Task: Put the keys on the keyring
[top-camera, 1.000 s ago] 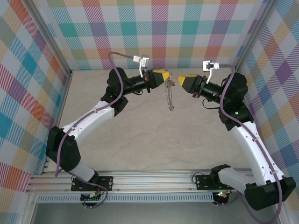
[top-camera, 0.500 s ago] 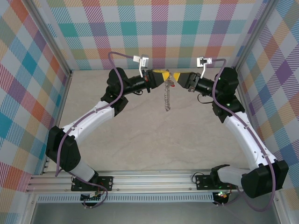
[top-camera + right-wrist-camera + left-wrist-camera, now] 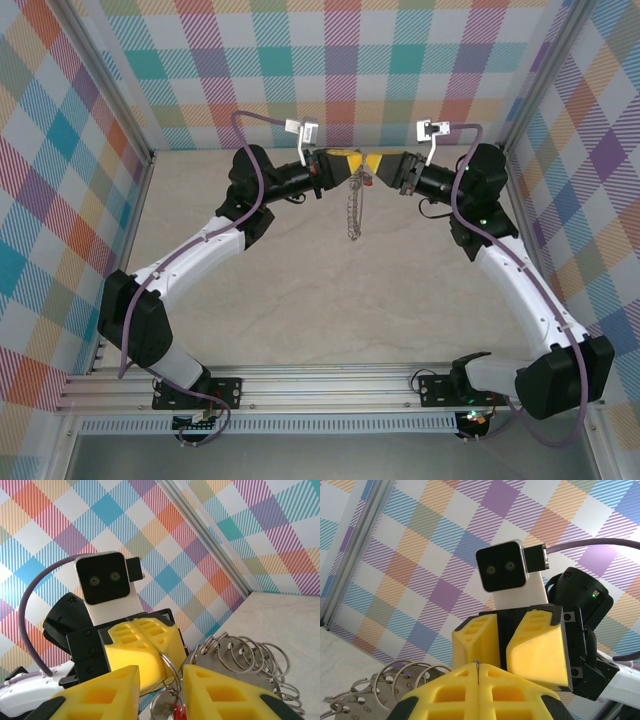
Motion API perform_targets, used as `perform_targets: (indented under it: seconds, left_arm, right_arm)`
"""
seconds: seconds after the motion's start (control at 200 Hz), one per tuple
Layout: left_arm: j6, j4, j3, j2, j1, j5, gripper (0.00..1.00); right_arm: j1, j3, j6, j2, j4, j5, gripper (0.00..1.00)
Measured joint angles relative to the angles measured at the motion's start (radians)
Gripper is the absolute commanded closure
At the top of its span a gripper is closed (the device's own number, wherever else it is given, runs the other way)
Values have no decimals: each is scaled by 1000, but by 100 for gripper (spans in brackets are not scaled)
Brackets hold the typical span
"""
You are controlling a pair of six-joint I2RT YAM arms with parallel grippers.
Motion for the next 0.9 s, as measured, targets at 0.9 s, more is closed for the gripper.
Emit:
perform_targets:
  seconds: [0.9]
  left_arm:
    - [0,5,0,0,-1,-23,99]
  right_arm:
    - [16,19,-23,33,-23,-6,100]
